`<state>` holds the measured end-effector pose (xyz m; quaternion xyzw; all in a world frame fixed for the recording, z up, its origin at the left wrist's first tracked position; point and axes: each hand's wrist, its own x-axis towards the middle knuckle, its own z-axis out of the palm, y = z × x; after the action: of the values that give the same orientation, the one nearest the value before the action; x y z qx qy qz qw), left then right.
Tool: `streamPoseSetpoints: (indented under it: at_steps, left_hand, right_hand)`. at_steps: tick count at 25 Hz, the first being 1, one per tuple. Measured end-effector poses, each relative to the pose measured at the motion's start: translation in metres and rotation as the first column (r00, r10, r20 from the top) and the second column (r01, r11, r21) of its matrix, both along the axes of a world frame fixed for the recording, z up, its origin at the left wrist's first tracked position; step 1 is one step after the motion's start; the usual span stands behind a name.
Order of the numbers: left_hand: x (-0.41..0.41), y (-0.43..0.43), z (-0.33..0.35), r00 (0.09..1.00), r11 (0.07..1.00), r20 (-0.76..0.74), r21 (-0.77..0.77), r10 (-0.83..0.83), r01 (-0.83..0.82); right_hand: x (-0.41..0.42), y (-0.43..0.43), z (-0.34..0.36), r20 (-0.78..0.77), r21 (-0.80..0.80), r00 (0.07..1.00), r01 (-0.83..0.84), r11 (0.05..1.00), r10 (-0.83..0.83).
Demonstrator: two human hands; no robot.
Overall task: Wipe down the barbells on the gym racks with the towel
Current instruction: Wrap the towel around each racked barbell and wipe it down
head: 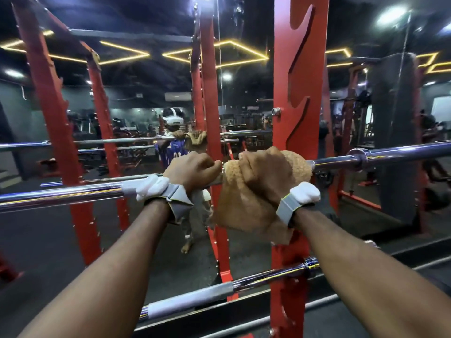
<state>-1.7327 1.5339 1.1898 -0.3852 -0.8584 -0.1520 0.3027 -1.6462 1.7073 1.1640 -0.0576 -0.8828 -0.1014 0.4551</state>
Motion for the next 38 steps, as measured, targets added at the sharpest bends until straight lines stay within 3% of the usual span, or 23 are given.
streamPoseSetpoints:
  at_steps: [2, 4, 6, 7, 8, 10, 13, 16, 20, 23, 26, 32, 38]
  left_hand:
    - [0.001, 0.000, 0.003, 0.999, 1.000, 0.046, -0.012, -0.007, 0.007]
    - [-0.001, 0.000, 0.003, 0.997, 0.999, 0.072, -0.036, -0.015, 0.017]
    - [0.000, 0.000, 0.002, 0.996, 0.997, 0.084, -0.076, -0.019, 0.025]
    - [0.001, 0.001, 0.002, 0.995, 0.995, 0.094, -0.095, -0.017, 0.026]
    - [0.001, 0.001, 0.003, 0.995, 0.994, 0.103, -0.110, -0.007, 0.018]
    - [0.002, 0.000, 0.005, 0.994, 0.991, 0.113, -0.131, 0.007, 0.008]
    - [0.003, -0.006, 0.004, 0.995, 0.990, 0.097, -0.137, -0.010, 0.023]
    - [0.003, -0.010, 0.002, 0.991, 0.990, 0.124, -0.131, -0.044, 0.060]
    - [0.001, -0.006, 0.004, 0.986, 0.990, 0.170, -0.138, -0.004, 0.028]
    - [0.002, -0.007, 0.004, 0.990, 0.993, 0.144, -0.114, -0.003, 0.019]
    - [0.005, -0.008, 0.002, 0.994, 0.990, 0.107, -0.141, -0.005, 0.020]
    - [0.005, -0.004, 0.004, 0.996, 0.991, 0.078, -0.131, 0.048, -0.037]
    - [-0.001, 0.000, 0.005, 0.995, 0.978, 0.069, -0.200, 0.072, -0.057]
  right_hand:
    - [-0.001, -0.015, -0.007, -0.032, 0.067, 0.999, -0.005, 0.998, 0.007]
    - [0.012, -0.007, 0.006, 0.202, 0.014, 0.976, -0.084, 0.996, 0.079]
    - [0.022, 0.003, 0.024, 0.515, -0.281, 0.825, -0.094, 0.955, 0.233]
    - [0.023, 0.006, 0.028, 0.601, -0.306, 0.767, -0.042, 0.951, 0.227]
    - [0.020, 0.005, 0.024, 0.630, -0.218, 0.762, -0.013, 0.976, 0.151]
    - [0.015, -0.003, 0.013, 0.515, 0.001, 0.857, 0.001, 1.000, -0.002]
    - [0.020, 0.015, -0.001, 0.312, 0.173, 0.949, -0.104, 0.979, 0.046]
    - [0.028, 0.047, 0.005, 0.265, 0.141, 0.959, -0.145, 0.979, 0.104]
    - [0.003, -0.002, -0.001, 0.170, 0.119, 0.984, 0.035, 0.992, -0.055]
    - [-0.006, -0.007, 0.000, 0.211, 0.165, 0.977, -0.070, 0.984, 0.034]
    - [0.013, 0.039, 0.020, 0.296, 0.034, 0.940, -0.186, 0.982, 0.168]
    - [-0.006, -0.008, 0.003, 0.164, 0.124, 0.983, -0.100, 0.987, 0.079]
    - [-0.014, 0.014, 0.003, 0.124, 0.172, 0.967, -0.242, 0.955, 0.223]
